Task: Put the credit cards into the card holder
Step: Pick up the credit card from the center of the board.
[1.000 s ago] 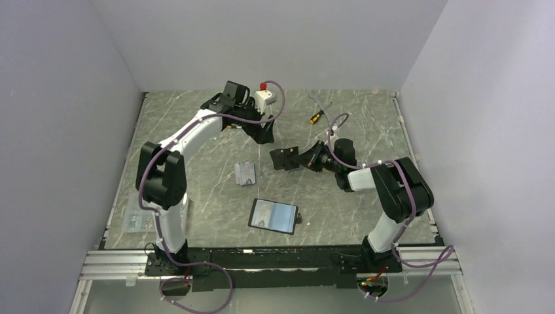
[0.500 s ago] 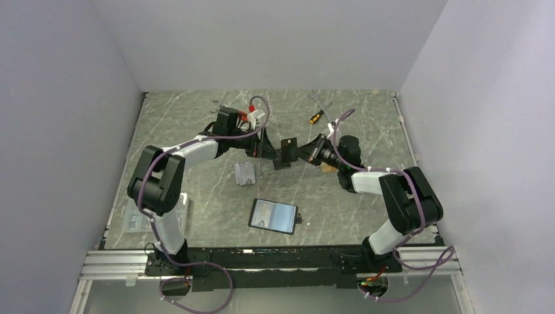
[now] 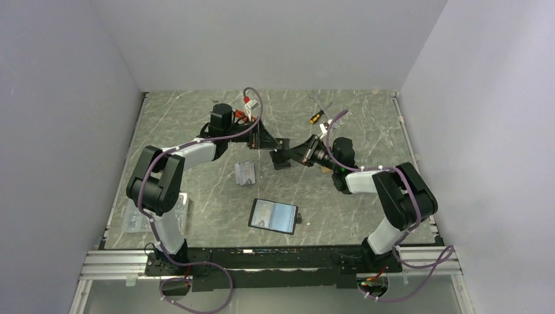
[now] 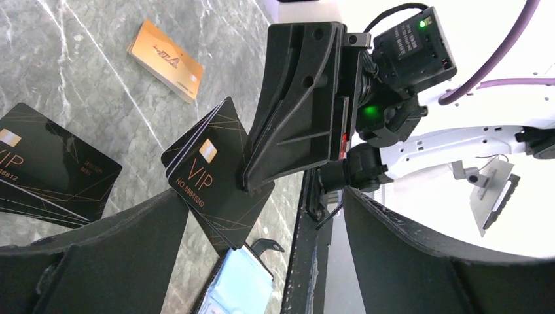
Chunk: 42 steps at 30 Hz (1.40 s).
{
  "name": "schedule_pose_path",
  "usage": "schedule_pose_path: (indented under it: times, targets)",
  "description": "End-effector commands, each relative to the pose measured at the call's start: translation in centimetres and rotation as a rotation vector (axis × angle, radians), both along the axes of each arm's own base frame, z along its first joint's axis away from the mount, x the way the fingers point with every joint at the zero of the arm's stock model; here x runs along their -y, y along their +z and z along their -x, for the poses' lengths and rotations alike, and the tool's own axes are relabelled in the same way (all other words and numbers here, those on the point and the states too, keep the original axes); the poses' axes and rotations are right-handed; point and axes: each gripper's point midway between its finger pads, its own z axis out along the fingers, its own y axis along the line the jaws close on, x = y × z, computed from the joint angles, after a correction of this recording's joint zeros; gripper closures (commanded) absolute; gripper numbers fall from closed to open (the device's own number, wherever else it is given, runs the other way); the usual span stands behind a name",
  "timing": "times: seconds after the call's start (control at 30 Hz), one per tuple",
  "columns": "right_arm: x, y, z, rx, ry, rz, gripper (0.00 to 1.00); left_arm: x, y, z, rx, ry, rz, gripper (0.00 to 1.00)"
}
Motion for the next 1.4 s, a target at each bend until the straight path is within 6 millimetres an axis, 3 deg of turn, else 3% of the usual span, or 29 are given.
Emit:
schedule_pose_path:
  times: [0.0, 0.13, 0.37, 0.63, 0.83, 1.1, 1.37]
  targets:
    - [-0.9, 2.2, -0.7, 0.078, 0.006, -0.038, 1.00, 0.3, 2.7, 1.0, 0.055, -0.055, 0.076, 0.10]
    - [-0.8, 2.3, -0.6, 0.085, 0.006, -0.029, 1.00, 0.0, 2.0, 1.3, 0.054, -0.051, 0.062, 0.11]
    - [-1.0, 2.9, -1.0, 0.097, 0.014, 0.008, 1.00, 0.1, 2.8, 1.5, 0.075, -0.065, 0.079, 0.11]
    - [-1.9, 0.3, -0.3, 0.033, 0.053, 0.028, 1.00, 0.4, 5.2, 1.7, 0.119, -0.104, 0.120, 0.13]
    - [-2.5, -0.4, 0.0, 0.018, 0.080, 0.034, 1.00, 0.7, 6.0, 1.7, 0.123, -0.130, 0.140, 0.14]
    - [-2.7, 0.3, 0.1, 0.034, 0.092, 0.007, 1.00, 1.1, 4.1, 1.7, 0.102, -0.155, 0.119, 0.17]
    - [-2.7, 0.9, 0.3, 0.045, 0.105, -0.017, 1.00, 1.0, 2.7, 1.5, 0.111, -0.168, 0.089, 0.36]
